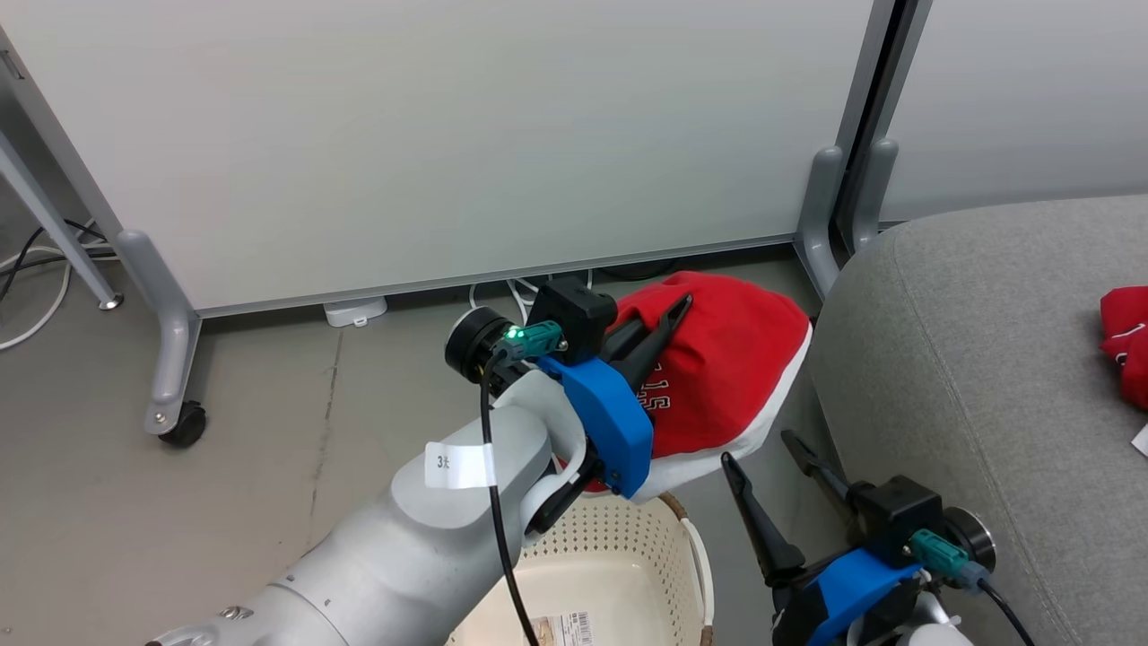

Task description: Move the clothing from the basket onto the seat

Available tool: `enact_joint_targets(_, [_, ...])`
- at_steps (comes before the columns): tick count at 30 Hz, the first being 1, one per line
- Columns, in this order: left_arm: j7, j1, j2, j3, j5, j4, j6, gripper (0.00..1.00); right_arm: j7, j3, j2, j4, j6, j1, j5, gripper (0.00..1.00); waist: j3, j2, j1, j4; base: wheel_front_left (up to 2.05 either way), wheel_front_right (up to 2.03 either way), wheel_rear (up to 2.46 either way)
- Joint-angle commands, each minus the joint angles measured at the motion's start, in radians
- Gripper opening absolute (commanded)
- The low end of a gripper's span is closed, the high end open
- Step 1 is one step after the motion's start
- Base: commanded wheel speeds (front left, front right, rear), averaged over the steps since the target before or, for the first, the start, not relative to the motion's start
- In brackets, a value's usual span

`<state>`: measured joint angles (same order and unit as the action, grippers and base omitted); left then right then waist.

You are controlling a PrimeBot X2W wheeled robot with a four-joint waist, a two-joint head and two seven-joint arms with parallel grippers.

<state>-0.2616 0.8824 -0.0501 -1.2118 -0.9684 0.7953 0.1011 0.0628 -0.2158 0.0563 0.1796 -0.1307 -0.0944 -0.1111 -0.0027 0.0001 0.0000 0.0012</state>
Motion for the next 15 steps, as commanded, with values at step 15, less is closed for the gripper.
enact_joint_targets(15, [-0.005,-0.011,0.0,-0.004,0.003,-0.029,-0.009,0.0,0.042,-0.076,0.01,0.176,0.0,-0.121,-0.066,1.0,0.015,-0.0001,0.0,0.016,0.0,0.0,0.0])
